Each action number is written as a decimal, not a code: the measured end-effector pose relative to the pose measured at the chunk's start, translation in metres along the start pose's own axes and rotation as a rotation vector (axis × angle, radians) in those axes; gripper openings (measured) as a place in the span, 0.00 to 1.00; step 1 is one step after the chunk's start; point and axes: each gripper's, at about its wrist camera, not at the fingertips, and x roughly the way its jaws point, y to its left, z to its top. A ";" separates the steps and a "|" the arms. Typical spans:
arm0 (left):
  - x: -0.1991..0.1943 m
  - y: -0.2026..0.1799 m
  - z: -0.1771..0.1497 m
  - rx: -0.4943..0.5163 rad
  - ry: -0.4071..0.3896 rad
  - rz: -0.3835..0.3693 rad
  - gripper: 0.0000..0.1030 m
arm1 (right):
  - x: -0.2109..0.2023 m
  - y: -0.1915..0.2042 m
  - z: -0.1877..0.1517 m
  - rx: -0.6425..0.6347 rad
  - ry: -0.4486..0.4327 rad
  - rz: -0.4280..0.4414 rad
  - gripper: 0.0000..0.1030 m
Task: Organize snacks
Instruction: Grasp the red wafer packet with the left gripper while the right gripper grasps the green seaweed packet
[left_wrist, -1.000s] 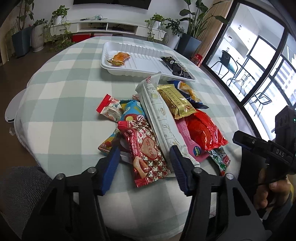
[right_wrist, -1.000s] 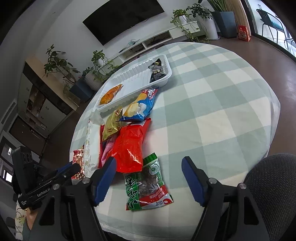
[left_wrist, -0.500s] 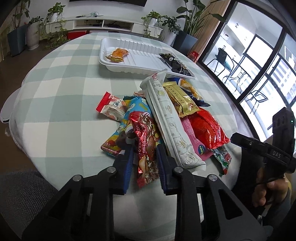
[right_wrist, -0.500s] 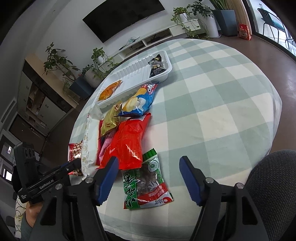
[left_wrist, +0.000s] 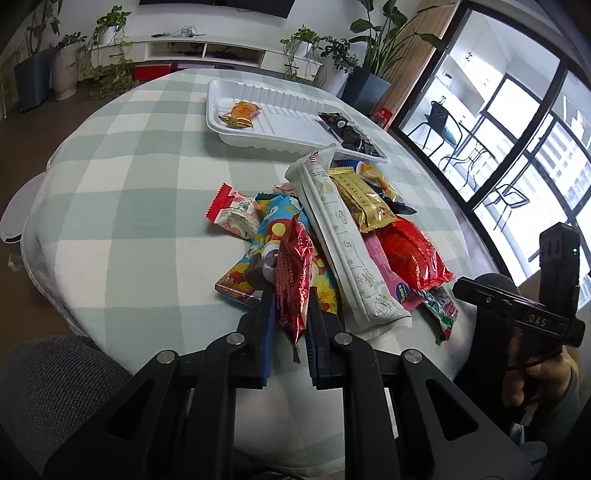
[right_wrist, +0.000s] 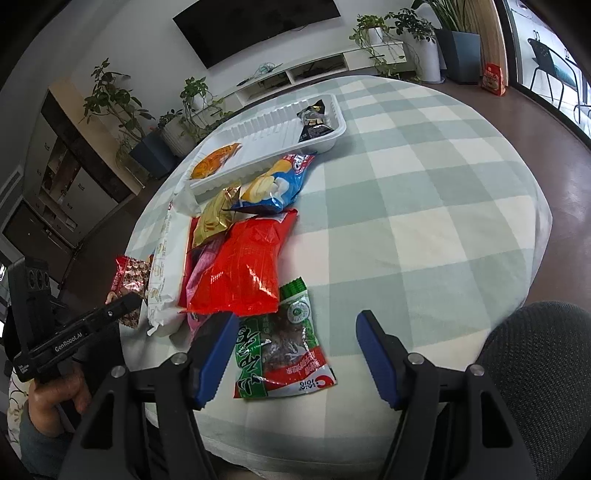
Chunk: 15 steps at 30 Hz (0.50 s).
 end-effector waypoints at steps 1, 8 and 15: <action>-0.001 0.000 -0.001 -0.001 -0.003 0.000 0.13 | 0.001 0.000 0.000 -0.002 0.006 -0.003 0.67; -0.001 -0.005 -0.001 0.007 -0.013 0.005 0.13 | 0.010 0.002 -0.004 -0.009 0.042 -0.011 0.67; -0.001 -0.006 0.000 0.003 -0.019 0.016 0.14 | 0.010 0.004 -0.006 -0.016 0.050 -0.026 0.72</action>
